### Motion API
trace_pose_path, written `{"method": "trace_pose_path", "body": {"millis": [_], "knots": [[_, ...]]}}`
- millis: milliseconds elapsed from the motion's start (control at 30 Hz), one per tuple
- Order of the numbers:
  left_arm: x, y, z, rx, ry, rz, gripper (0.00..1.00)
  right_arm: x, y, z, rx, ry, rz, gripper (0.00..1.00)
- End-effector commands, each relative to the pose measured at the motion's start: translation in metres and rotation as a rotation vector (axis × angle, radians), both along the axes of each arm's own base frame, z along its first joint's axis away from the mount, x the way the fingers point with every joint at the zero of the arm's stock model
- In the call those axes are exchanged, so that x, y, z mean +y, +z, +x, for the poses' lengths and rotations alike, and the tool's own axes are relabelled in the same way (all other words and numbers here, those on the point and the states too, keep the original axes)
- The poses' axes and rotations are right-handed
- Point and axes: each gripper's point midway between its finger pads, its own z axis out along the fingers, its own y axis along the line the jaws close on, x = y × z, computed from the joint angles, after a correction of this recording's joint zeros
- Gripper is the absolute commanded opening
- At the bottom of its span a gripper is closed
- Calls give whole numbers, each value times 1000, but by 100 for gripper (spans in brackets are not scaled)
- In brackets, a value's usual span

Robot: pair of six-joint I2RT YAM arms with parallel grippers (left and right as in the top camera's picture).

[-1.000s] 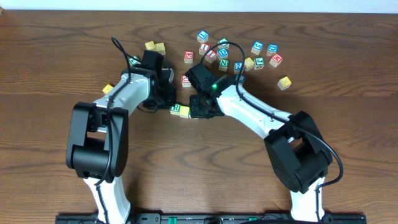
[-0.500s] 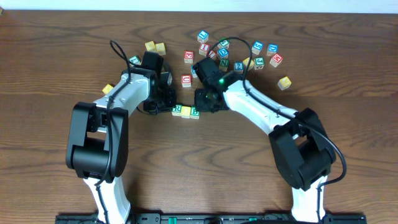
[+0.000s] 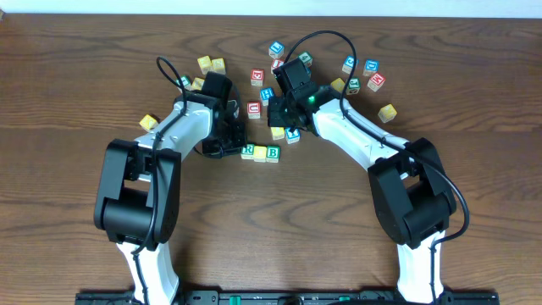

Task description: Spell out ROBOT

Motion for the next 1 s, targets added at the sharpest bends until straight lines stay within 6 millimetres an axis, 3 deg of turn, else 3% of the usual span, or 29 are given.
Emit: {"method": "trace_pose_path", "body": {"millis": [0, 100, 267, 300, 367, 467, 800, 867, 967], "knots": [[33, 1, 15, -45, 44, 102, 8, 3, -2, 2, -8, 15, -9, 1], [74, 43, 42, -169, 146, 139, 7, 19, -10, -2, -22, 112, 5, 1], [129, 107, 53, -328, 269, 160, 8, 39, -8, -13, -46, 191, 2, 1], [133, 111, 54, -338, 279, 160, 8, 42, -8, -16, -44, 200, 0, 1], [138, 115, 53, -343, 293, 162, 8, 43, -12, -23, -23, 206, -14, 1], [138, 113, 49, -326, 291, 164, 8, 25, -20, -27, 23, 114, -79, 1], [138, 111, 45, -310, 276, 169, 8, 1, -26, -27, 71, 32, -128, 1], [138, 111, 45, -311, 275, 169, 8, 3, -19, -25, 55, 37, -121, 1], [138, 111, 45, -312, 268, 171, 8, 10, 19, -16, -28, 83, -95, 1]]}}
